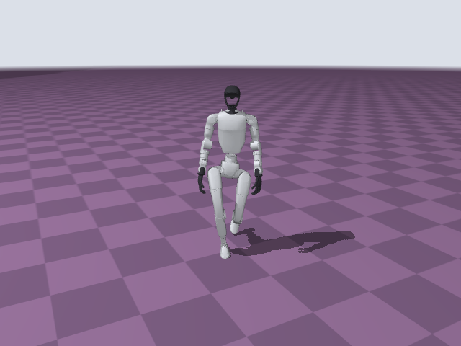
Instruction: Walk
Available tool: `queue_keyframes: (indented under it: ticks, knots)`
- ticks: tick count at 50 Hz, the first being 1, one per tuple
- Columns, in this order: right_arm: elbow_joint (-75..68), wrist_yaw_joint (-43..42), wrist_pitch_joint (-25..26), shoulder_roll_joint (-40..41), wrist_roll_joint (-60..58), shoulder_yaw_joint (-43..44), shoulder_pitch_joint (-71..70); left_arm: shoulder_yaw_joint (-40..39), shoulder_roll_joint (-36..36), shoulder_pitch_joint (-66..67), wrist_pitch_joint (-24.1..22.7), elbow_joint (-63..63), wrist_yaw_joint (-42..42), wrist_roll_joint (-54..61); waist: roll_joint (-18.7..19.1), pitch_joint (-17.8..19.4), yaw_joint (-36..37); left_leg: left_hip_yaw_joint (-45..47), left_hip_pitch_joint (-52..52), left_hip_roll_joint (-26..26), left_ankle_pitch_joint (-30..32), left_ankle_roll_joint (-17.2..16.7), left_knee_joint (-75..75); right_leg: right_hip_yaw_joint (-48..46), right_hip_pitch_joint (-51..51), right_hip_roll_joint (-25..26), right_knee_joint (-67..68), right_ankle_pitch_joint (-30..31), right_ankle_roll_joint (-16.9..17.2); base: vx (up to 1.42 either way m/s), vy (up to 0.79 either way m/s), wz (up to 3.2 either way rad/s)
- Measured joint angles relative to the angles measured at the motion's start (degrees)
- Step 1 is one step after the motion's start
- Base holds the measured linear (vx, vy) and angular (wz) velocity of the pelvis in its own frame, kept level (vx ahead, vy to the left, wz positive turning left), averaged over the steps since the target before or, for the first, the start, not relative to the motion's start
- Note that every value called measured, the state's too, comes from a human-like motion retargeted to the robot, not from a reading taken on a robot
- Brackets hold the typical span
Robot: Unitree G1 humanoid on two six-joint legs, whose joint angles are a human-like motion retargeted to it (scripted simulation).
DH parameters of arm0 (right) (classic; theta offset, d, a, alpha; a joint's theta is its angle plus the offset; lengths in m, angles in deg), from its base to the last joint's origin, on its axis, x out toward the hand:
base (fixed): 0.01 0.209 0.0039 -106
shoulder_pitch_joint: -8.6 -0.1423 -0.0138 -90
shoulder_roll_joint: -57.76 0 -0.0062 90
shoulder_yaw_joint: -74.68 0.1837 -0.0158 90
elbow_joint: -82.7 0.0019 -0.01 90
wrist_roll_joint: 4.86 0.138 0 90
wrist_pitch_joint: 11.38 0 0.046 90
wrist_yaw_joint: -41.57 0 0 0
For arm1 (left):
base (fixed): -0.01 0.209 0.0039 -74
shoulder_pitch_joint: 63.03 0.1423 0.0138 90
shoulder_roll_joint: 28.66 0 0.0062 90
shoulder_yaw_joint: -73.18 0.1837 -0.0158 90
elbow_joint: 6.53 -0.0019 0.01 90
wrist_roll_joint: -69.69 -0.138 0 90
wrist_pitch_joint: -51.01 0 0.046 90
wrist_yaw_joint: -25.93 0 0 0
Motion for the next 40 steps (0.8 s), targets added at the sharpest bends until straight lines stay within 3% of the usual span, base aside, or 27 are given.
queue_keyframes:
  ticks: [5, 10, 13, 19, 27, 29, 32, 34, 37, 40]
  knots:
    - [1.2, 0.1, -0.3, 0.0, -2.6, -0.2, -2.9, -2.2, 1.2, 2.2, 0.7, -1.7, -0.4, -0.1, 0.2, 0.3, 3.9, 6.5, -13.8, 9.1, -12.9, 10.0, 9.9, 2.0, 8.4, 1.9, -7.7, -0.9, 0.4, 0.51, -0.04, -0.01]
    - [3.0, 0.6, -0.8, 0.5, -4.1, -0.9, -5.0, -5.6, 2.2, 5.0, 0.8, -2.3, 0.5, 2.4, -2.0, 0.8, 7.3, 10.8, -23.2, 11.6, -20.5, 15.2, 2.3, 5.2, 15.6, 0.5, -10.8, -3.9, 1.2, 0.51, 0.0, -0.23]
    - [4.0, 0.8, -1.1, 0.9, -4.4, -1.3, -5.8, -7.0, 2.4, 6.3, 0.7, -2.7, 0.9, 3.3, -3.6, 0.9, 8.5, 12.3, -26.5, 10.0, -21.1, 14.9, -8.7, 6.7, 19.1, -1.5, -11.9, -6.0, 1.6, 0.5, 0.03, -0.23]
    - [4.9, 1.0, -1.0, 1.5, -5.6, -2.2, -6.2, -8.6, 2.6, 7.3, 0.5, -2.8, 1.0, 3.0, -7.0, -0.5, 8.9, 11.1, -28.1, 2.9, -16.6, 12.6, -35.9, 8.0, 23.8, -5.7, -13.2, -8.8, 2.6, 0.49, 0.07, 0.0]
    - [1.6, 0.9, -0.4, 2.2, -6.5, -2.3, -2.1, -8.6, 2.9, 7.5, 0.6, -2.7, 1.7, 3.3, -9.7, -3.0, 8.6, 10.8, -28.1, -1.4, -13.0, 14.4, -31.4, 9.3, 24.7, -9.6, 0.7, -11.7, 4.2, 0.53, 0.08, 0.04]
    - [-0.2, 1.7, -0.2, 2.1, -6.6, -1.6, -1.6, -8.3, 3.5, 6.2, 0.7, -3.0, 0.9, 4.1, -13.2, -3.6, 8.7, 12.8, -24.3, -5.3, -11.1, 16.0, -35.0, 10.2, 23.1, -14.0, 8.2, -8.9, 6.7, 0.54, 0.07, 0.07]
    - [-1.8, 3.1, 0.1, 1.8, -6.5, -1.1, -0.1, -7.4, 3.6, 5.3, 0.6, -2.7, 0.0, 4.3, -16.7, -4.7, 7.3, 13.8, -20.6, -10.3, -11.3, 18.2, -37.8, 11.2, 18.4, -19.1, 21.5, -0.2, 10.4, 0.49, 0.07, 0.21]
    - [-2.1, 3.7, 0.3, 1.5, -6.4, -1.0, 0.5, -6.6, 3.8, 4.7, 0.5, -2.2, -0.3, 3.9, -18.4, -5.0, 5.8, 13.9, -18.1, -12.7, -12.2, 19.4, -38.9, 11.4, 14.5, -22.2, 30.3, 4.3, 11.2, 0.5, 0.06, 0.26]
    - [-2.2, 4.4, 0.2, 0.8, -6.0, -0.7, 0.1, -5.4, 4.6, 2.8, 0.6, -1.7, -0.6, 2.4, -19.4, -4.9, 3.4, 13.1, -13.0, -15.0, -12.4, 19.9, -43.4, 10.8, 7.6, -26.1, 40.2, 4.9, 9.2, 0.51, 0.06, 0.19]
    - [-1.4, 4.2, -0.1, 0.1, -5.1, -0.4, -0.4, -4.5, 5.3, 0.5, 1.0, -1.7, -0.4, 0.9, -19.0, -4.3, 0.8, 11.4, -7.5, -15.7, -12.6, 19.6, -48.1, 9.2, 0.9, -28.2, 44.2, -0.1, 6.0, 0.53, 0.06, 0.22]
